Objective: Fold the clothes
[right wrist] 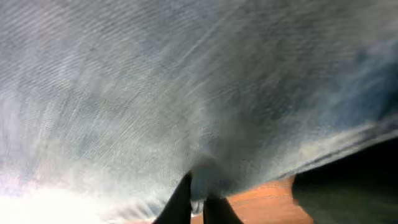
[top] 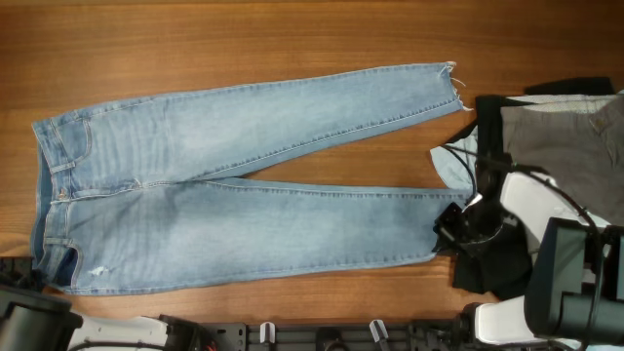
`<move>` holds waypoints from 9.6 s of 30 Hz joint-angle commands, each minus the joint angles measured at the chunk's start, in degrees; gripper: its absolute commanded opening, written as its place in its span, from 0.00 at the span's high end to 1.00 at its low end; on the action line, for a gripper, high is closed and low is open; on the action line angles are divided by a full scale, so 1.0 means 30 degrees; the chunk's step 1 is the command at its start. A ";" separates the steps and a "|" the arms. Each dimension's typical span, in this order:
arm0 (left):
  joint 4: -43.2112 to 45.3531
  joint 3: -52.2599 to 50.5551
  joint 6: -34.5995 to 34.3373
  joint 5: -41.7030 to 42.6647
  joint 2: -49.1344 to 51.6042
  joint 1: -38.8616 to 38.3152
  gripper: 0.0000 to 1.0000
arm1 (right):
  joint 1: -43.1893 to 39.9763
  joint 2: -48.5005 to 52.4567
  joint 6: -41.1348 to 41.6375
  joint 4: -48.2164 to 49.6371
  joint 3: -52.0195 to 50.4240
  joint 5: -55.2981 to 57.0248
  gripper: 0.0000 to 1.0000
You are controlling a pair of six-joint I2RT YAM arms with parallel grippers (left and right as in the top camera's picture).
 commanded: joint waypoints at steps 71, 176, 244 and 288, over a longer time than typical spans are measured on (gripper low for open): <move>0.4699 0.0357 -0.5115 -0.7089 -0.4262 -1.0921 0.96 | 0.1996 0.2164 -0.4007 0.6586 0.9981 -0.3934 0.00; 0.7220 0.4160 0.7825 -0.3417 0.1858 -1.2327 0.36 | -0.0794 0.5960 -0.6951 0.2353 1.8462 -0.1064 0.01; 0.7679 0.5712 0.0678 0.1596 0.2244 -0.7198 0.80 | -0.0794 0.5960 -0.5428 0.1938 1.8455 -0.1071 0.00; -0.4823 0.5690 0.1734 0.0991 -0.1501 -1.2495 0.44 | 0.1792 1.3347 -1.4214 1.0783 1.8207 0.0291 0.32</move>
